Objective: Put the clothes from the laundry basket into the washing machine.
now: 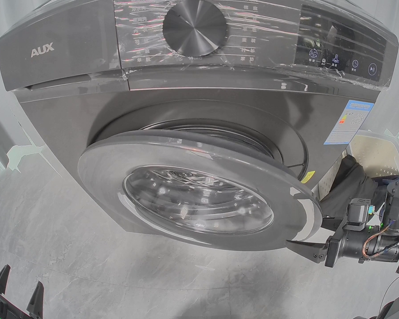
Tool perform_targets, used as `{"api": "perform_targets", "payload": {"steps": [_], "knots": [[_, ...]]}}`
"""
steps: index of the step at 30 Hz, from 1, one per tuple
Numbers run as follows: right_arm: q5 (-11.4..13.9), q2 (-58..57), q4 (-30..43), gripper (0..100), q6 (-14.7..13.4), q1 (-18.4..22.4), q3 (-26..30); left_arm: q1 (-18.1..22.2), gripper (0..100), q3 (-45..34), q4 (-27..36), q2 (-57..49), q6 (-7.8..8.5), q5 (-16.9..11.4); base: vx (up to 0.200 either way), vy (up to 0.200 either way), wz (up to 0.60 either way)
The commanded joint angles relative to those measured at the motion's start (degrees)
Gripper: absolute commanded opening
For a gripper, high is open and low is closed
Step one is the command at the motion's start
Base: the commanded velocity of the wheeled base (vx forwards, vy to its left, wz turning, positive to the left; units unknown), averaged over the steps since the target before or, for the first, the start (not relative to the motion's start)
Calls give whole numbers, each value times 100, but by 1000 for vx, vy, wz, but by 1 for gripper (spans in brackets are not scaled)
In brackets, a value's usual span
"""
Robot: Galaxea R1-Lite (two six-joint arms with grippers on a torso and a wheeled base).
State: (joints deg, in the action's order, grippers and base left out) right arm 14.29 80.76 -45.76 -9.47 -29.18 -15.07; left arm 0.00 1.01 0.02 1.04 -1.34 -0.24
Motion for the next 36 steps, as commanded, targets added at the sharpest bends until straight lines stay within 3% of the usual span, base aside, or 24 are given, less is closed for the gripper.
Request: {"api": "perform_targets", "payload": {"steps": [1,5,11,17,29,36], "knots": [[39,-131,-29,100,16,36,39,0,100,-92,6,-95,-7,-2,0,0,0],[30,-61,-38,100,16,27,-58,9,100,-92,6,-95,2,-2,0,0,0],[30,27,-38,100,24,-35,-75,0,100,-92,-2,-95,2,-11,-200,0,0],[65,-52,-29,100,51,-131,144,0,100,-92,6,-95,2,-11,0,0,0],[4,98,-214,100,24,-79,-225,0,100,-92,6,-95,2,-11,0,0,0],[21,238,-451,100,33,-263,-5,9,100,-92,6,-95,2,-11,-171,0,0]]}}
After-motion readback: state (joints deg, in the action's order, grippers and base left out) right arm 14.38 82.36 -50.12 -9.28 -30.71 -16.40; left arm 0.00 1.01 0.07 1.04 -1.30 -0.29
